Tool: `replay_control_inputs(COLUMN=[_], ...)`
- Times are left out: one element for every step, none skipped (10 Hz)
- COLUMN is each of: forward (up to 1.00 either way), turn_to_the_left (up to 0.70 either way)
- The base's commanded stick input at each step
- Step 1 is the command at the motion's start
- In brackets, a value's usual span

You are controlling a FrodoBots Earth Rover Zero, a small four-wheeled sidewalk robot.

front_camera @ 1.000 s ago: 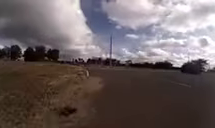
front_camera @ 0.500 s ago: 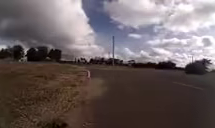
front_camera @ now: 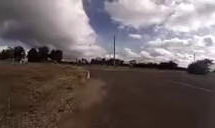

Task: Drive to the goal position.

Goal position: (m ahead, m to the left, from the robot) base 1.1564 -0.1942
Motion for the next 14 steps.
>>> replay_control_inputs(forward=[0.76, 0.74, 0.73, 0.73, 0.73, 0.73, 0.74, 0.76, 0.73, 0.72, 0.73, 0.73, 0.73, 0.73], turn_to_the_left=[0.0, 0.0, -0.06, -0.22, -0.31, -0.31, -0.31, -0.32, -0.18, -0.01, 0.0, 0.0, 0.0, 0.0])
